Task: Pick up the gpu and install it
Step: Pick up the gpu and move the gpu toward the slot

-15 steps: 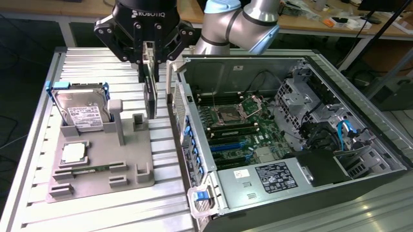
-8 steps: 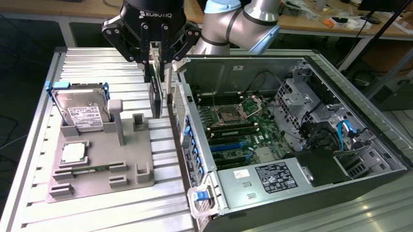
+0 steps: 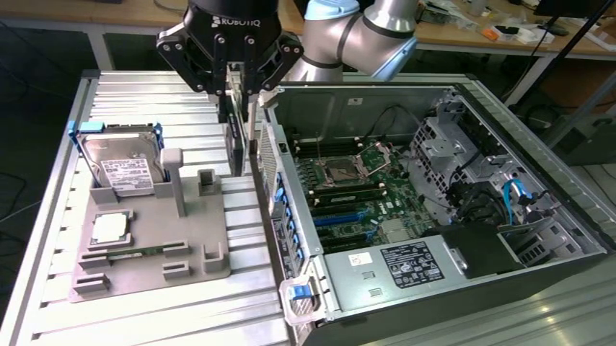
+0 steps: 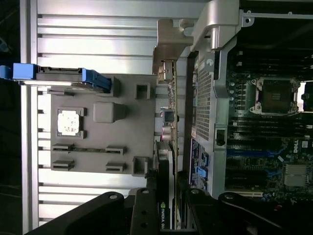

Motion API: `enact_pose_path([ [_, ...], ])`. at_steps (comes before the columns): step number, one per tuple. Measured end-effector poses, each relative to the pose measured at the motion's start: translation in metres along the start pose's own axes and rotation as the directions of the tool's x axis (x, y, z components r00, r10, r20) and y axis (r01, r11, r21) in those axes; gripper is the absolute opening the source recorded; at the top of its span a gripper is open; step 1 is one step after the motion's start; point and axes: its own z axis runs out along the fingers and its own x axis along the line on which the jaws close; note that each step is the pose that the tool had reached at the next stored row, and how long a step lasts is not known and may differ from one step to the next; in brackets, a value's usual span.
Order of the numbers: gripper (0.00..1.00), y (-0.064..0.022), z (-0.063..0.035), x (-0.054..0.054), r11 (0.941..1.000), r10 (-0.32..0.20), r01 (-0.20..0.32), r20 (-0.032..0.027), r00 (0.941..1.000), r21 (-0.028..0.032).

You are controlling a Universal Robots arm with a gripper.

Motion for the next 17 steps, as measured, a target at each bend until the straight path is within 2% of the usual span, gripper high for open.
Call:
enact_pose_path([
  [17, 0.27, -0.0012, 0.0002, -0.041, 1.0000, 0.000, 0.000, -0.0001, 1.0000, 0.0000],
])
